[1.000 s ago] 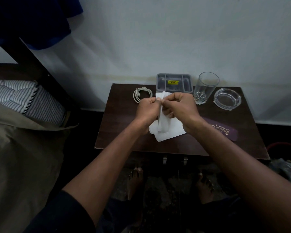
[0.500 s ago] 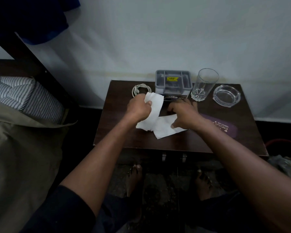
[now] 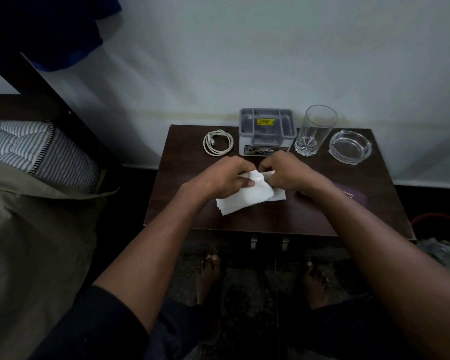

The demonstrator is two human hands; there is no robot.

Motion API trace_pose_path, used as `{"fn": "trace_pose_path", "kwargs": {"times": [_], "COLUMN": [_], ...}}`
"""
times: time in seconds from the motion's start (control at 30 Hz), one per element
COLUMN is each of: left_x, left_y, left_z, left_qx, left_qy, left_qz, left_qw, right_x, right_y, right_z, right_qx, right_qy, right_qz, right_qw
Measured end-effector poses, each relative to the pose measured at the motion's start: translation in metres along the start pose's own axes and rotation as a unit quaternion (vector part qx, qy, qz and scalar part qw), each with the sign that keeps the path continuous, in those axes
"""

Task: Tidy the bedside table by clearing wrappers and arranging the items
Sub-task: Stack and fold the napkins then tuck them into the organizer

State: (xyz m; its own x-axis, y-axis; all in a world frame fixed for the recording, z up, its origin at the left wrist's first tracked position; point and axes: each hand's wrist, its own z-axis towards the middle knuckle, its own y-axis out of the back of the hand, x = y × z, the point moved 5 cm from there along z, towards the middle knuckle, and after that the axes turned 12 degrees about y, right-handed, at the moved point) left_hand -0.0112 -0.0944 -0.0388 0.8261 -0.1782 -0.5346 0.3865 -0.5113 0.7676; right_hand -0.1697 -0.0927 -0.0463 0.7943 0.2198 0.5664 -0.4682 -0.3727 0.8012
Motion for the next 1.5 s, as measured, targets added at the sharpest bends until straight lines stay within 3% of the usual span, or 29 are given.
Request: {"fn": "trace_pose_path", "kwargs": {"times": [0.17, 0.37, 0.7, 0.9, 0.97, 1.07, 1.13, 1.2, 1.27, 1.33, 1.5], "left_x": [-0.009, -0.002, -0.005, 0.000, -0.003, -0.004, -0.005, -0.003, -0.001, 0.001, 0.002], "left_y": [-0.009, 0.000, -0.008, 0.008, 0.015, 0.018, 0.016, 0.018, 0.023, 0.036, 0.068], "left_z": [0.006, 0.008, 0.017, 0.015, 0.012, 0.017, 0.016, 0.015, 0.016, 0.017, 0.011], "left_qx": [-0.021, -0.095, -0.090, -0.183, -0.199, -0.125, -0.045, -0.022, -0.057, -0.145, -0.386], "left_qy": [-0.035, 0.025, 0.069, 0.157, 0.150, 0.120, 0.089, 0.075, 0.083, 0.113, 0.179], "left_qz": [0.039, -0.097, -0.133, -0.099, -0.075, -0.167, -0.256, -0.270, -0.279, -0.302, -0.351], "left_qw": [0.998, 0.991, 0.985, 0.966, 0.966, 0.971, 0.962, 0.960, 0.955, 0.935, 0.834], "right_x": [-0.002, -0.013, -0.007, -0.008, -0.006, 0.004, 0.010, 0.017, 0.021, 0.021, 0.013], "right_y": [0.001, 0.009, 0.014, 0.021, 0.026, 0.038, 0.048, 0.055, 0.058, 0.061, 0.062], "right_z": [-0.006, -0.003, -0.008, -0.003, -0.002, -0.003, -0.004, -0.004, -0.003, -0.001, 0.003], "right_qx": [0.038, -0.039, -0.026, -0.108, -0.140, -0.196, -0.237, -0.268, -0.300, -0.347, -0.424], "right_qy": [-0.006, -0.046, -0.028, -0.033, -0.009, 0.041, 0.067, 0.094, 0.108, 0.083, -0.004], "right_qz": [0.130, 0.226, 0.325, 0.426, 0.374, 0.264, 0.253, 0.256, 0.254, 0.243, 0.208], "right_qw": [0.991, 0.972, 0.945, 0.898, 0.917, 0.944, 0.936, 0.924, 0.913, 0.902, 0.881]}}
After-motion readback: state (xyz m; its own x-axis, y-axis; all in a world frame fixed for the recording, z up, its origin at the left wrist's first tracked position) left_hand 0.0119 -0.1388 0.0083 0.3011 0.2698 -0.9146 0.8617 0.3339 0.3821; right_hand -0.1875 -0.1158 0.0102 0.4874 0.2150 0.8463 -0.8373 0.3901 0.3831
